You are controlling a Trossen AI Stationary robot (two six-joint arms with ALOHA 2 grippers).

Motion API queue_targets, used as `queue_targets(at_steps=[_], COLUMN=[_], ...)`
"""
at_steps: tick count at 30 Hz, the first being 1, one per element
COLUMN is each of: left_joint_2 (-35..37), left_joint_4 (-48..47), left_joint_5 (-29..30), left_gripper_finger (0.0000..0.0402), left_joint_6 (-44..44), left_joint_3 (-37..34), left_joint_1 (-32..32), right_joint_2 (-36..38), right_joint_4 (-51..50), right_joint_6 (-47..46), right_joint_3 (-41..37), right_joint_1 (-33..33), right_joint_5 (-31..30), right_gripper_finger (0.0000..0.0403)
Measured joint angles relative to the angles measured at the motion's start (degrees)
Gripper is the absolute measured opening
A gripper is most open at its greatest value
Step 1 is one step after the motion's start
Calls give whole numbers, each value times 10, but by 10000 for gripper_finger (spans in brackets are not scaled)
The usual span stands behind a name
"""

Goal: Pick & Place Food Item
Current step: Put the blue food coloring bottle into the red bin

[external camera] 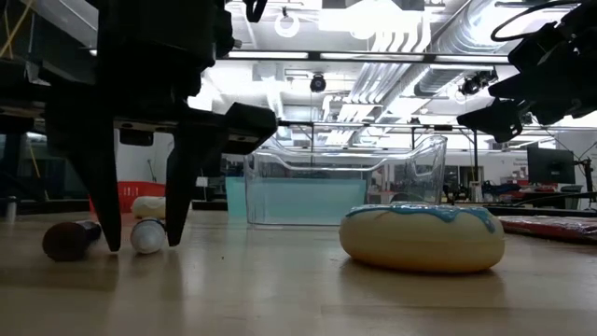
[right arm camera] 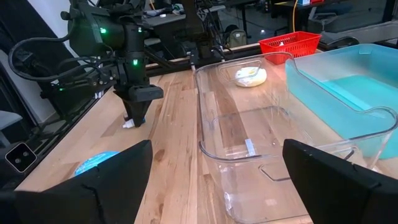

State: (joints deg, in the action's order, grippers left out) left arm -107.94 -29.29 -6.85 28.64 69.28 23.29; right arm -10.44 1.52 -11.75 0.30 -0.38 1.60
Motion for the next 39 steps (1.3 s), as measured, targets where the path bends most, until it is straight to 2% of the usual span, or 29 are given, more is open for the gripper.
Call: queue_targets(at_steps=[16,26,39], left_joint_2=[0,0,0], left_joint_4=[-3,-3,-3], left_joint_5=[1,1,1], left_gripper_finger=[135,82,81], left_joint_6=[3,2,2], left_joint_3=[0,0,0], left_joint_1=[0,0,0], right_joint_2=[0,0,0], right_joint_4=[0,0,0], right_joint_6=[0,0,0], right_joint_3=[0,0,0], right_joint_1=[0,0,0], right_joint_5=[0,0,0], right_gripper_finger=[350,350,350])
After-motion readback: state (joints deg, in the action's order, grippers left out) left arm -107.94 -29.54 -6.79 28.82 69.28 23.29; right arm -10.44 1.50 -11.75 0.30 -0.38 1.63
